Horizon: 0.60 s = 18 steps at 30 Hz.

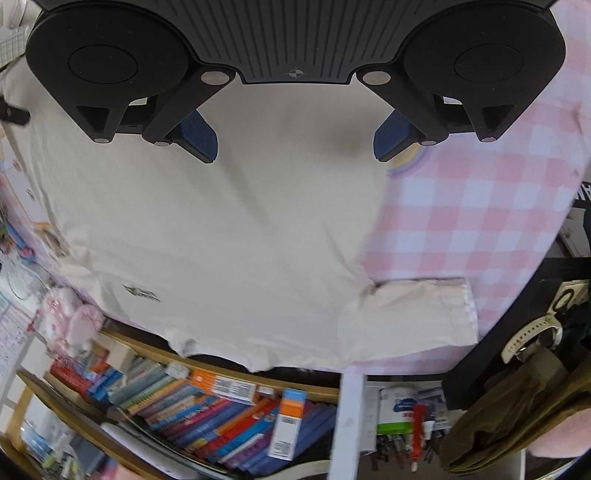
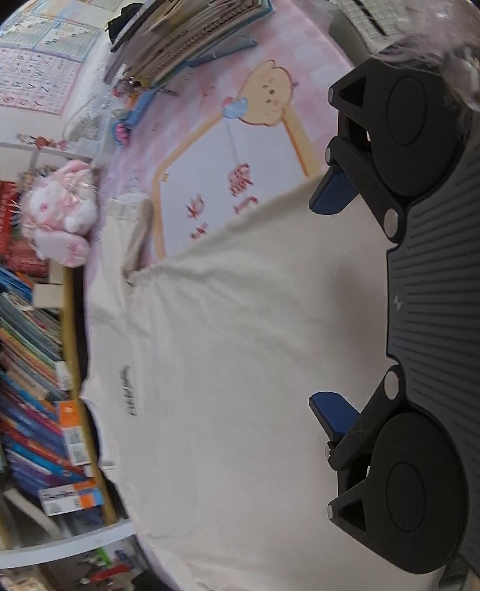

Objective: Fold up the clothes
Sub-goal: 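Move the left gripper over to the opposite sleeve of the shirt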

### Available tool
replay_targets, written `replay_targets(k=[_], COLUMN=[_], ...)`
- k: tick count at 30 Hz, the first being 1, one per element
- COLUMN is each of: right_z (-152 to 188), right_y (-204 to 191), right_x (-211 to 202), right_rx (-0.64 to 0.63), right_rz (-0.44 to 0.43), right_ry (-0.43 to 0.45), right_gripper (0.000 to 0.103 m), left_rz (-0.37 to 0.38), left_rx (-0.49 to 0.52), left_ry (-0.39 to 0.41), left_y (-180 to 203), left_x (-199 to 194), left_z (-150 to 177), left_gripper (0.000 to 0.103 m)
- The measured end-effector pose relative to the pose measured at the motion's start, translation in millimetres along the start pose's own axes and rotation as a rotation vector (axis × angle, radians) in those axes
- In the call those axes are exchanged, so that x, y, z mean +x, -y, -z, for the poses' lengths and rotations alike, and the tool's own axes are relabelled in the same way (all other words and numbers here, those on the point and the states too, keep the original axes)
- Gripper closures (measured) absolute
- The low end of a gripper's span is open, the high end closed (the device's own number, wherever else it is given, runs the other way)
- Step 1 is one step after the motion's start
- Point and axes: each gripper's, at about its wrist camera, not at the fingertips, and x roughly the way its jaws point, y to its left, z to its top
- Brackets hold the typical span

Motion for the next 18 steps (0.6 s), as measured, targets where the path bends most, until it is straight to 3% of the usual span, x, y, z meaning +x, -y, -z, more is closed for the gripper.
replay_targets(k=[6,8,13,18], right_z=[-2.6,-6.3,-19.2,-28.4], right_y=[-32.8,-38.1,-45.8,-55.1], right_x=[-8.8,-10.4,-10.8,-6.9], right_rx=[-0.059,-0.052,-0.015,-0.06], right_rz=[0.057,0.049,0.016,0.034], right_ry=[0.034,0.047,0.066,0.095], right_gripper=[0.0,0.0,0.0,0.0], left_rz=[-0.082,-0.1,-0.031,-0.026], left_rx=[-0.025,0.005,0.052,-0.023], left_ry=[0.021,0.041,0.056,0.058], left_y=[-20.0,-21.8,-28.7,-52.2], left_x=[8.2,8.1,5.8,5.9], left_z=[-13.1,-16.5,-26.4,-35.0], left_gripper=[0.009,0.004,0.004,0.004])
